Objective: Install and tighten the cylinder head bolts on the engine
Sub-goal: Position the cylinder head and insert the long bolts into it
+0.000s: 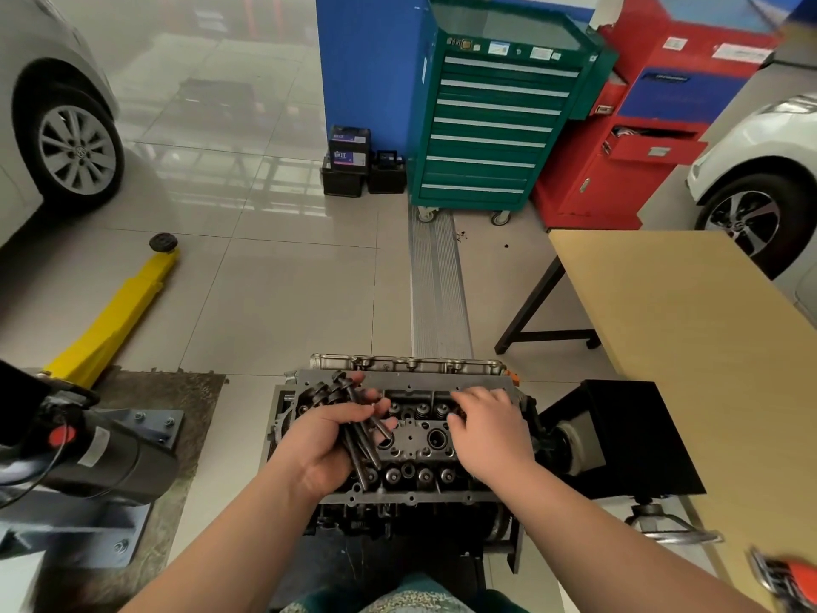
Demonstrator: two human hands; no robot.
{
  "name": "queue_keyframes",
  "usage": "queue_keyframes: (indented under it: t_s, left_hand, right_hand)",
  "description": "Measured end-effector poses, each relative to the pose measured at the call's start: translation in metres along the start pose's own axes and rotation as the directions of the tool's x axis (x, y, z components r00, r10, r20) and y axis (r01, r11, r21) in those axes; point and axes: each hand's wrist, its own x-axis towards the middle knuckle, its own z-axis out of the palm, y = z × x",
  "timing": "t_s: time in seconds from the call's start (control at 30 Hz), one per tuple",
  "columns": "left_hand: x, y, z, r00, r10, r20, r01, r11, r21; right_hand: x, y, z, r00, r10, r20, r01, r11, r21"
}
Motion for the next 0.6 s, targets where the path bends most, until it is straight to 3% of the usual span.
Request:
queue_keyframes:
  t_s: [0.07, 0.13, 0.17, 0.23, 0.4, 0.5, 0.6]
  left_hand:
    - [-0.004, -0.001, 0.004, 0.999, -0.046, 0.026, 0.043, 0.994, 0.097]
    - [-0.010, -0.002, 0.009, 0.989, -0.128, 0.078, 0.113, 0.978, 0.177]
    - [-0.013, -0.004, 0.012, 0.980, -0.172, 0.105, 0.147, 0.966, 0.211]
    - [-0.018, -0.007, 0.018, 0.963, -0.223, 0.151, 0.173, 0.942, 0.289]
    - [-0.024, -0.005, 0.023, 0.952, -0.236, 0.195, 0.121, 0.876, 0.467]
    - [-0.027, -0.004, 0.021, 0.939, -0.277, 0.205, 0.162, 0.881, 0.445]
    - [-0.026, -0.005, 0.020, 0.946, -0.258, 0.195, 0.168, 0.908, 0.384]
  right_hand:
    - [0.001, -0.023, -0.014, 0.998, 0.033, 0.045, -0.047, 0.933, 0.357]
    - [0.003, -0.045, -0.029, 0.987, 0.039, 0.157, -0.137, 0.719, 0.682]
    - [0.005, -0.054, -0.035, 0.979, 0.028, 0.202, -0.174, 0.627, 0.760]
    - [0.008, -0.065, -0.044, 0.966, -0.002, 0.259, -0.219, 0.531, 0.819]
    - [0.015, -0.064, -0.049, 0.950, -0.028, 0.312, -0.249, 0.539, 0.804]
    - [0.015, -0.061, -0.050, 0.934, -0.066, 0.351, -0.268, 0.522, 0.810]
    - [0.016, -0.060, -0.049, 0.934, -0.013, 0.357, -0.326, 0.382, 0.865]
